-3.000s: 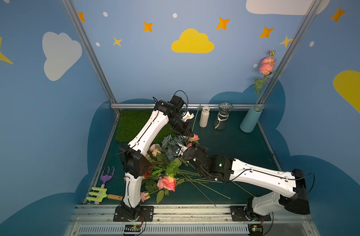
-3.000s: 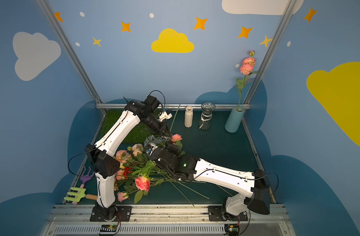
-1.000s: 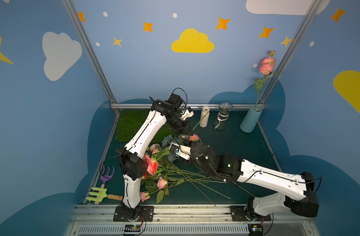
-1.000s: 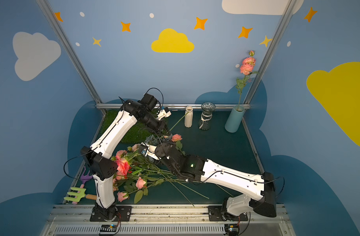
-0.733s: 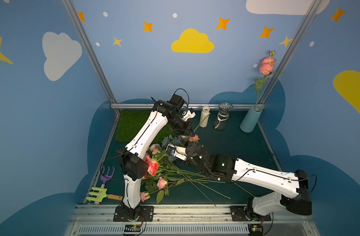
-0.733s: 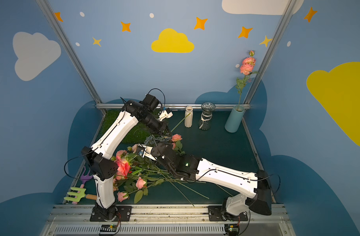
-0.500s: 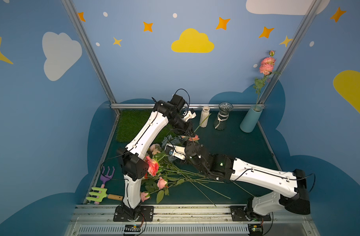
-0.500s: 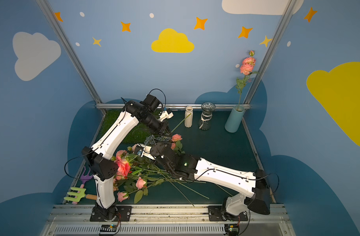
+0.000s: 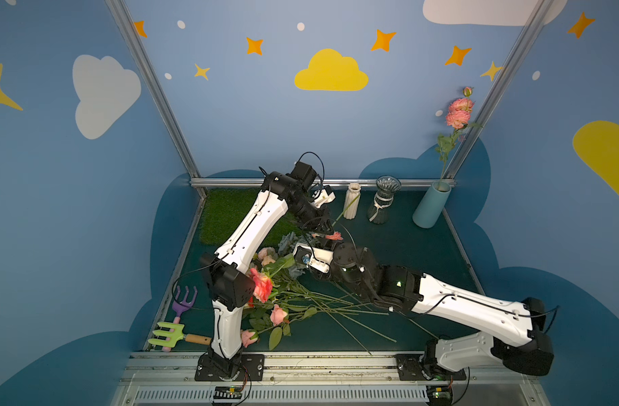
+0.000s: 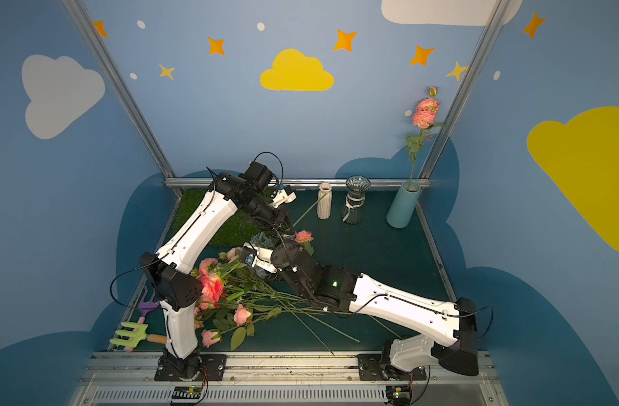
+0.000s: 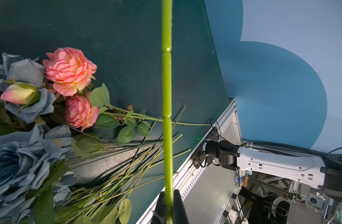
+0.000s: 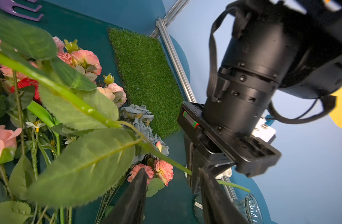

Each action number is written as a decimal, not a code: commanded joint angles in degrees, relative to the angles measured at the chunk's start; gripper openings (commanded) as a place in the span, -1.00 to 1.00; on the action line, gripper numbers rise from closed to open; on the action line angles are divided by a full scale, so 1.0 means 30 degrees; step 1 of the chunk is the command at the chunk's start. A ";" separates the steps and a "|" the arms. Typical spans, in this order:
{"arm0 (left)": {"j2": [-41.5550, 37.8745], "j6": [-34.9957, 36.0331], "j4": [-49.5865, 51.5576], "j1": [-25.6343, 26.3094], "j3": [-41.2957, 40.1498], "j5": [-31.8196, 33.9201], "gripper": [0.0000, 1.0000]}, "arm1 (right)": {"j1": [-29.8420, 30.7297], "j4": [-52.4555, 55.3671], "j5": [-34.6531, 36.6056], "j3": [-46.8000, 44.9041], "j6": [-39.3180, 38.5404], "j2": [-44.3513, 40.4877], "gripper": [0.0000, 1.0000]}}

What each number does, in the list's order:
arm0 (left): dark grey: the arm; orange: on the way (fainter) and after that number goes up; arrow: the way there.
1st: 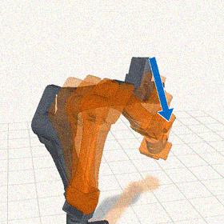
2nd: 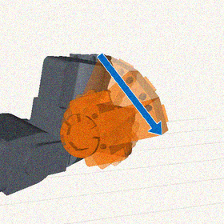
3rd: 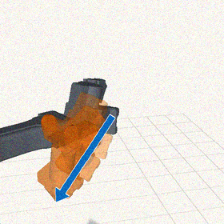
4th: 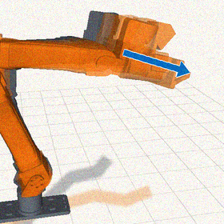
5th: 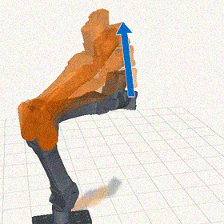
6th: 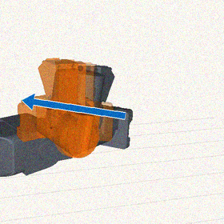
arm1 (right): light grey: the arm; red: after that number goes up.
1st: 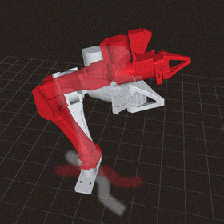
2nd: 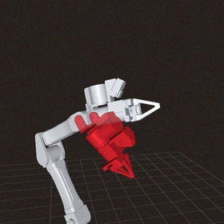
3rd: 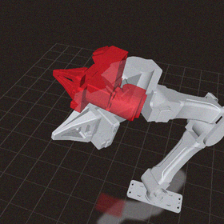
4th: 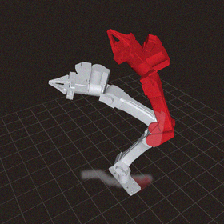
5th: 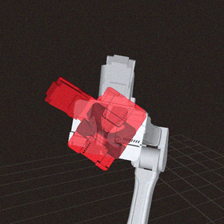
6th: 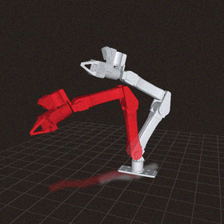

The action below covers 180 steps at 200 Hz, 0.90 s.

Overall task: Place the pink flowers into the vase
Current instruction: Pick up the flower at the center of the board.

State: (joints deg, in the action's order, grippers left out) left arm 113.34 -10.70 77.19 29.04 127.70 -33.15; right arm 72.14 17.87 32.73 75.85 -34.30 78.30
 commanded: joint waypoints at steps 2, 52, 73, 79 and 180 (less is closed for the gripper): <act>-0.0602 0.0108 0.0373 0.0077 -0.0049 -0.0037 -0.96 | -0.0227 0.0311 -0.0510 0.0567 0.0507 0.0426 -0.07; -0.0667 0.0099 0.0380 0.0214 -0.0063 0.0043 -0.96 | -0.0666 0.0241 -0.1032 0.0796 0.0654 0.1060 -0.07; -0.0675 0.0117 0.0372 0.0362 -0.0151 0.0095 -0.96 | -0.0782 -0.0004 -0.1124 0.0950 0.0523 0.1418 -0.07; -0.0663 0.0117 0.0382 0.0413 -0.0146 0.0120 -0.96 | -0.0829 -0.0092 -0.1176 0.1005 0.0482 0.1509 -0.07; -0.0357 -0.0183 0.0434 0.0467 0.0337 0.0378 -0.51 | -0.1151 -0.0889 -0.1160 0.1200 0.0425 0.2216 -1.00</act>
State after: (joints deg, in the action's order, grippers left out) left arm 113.36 -10.63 78.43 30.98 126.43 -31.00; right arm 68.99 15.22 29.67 79.68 -35.44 85.58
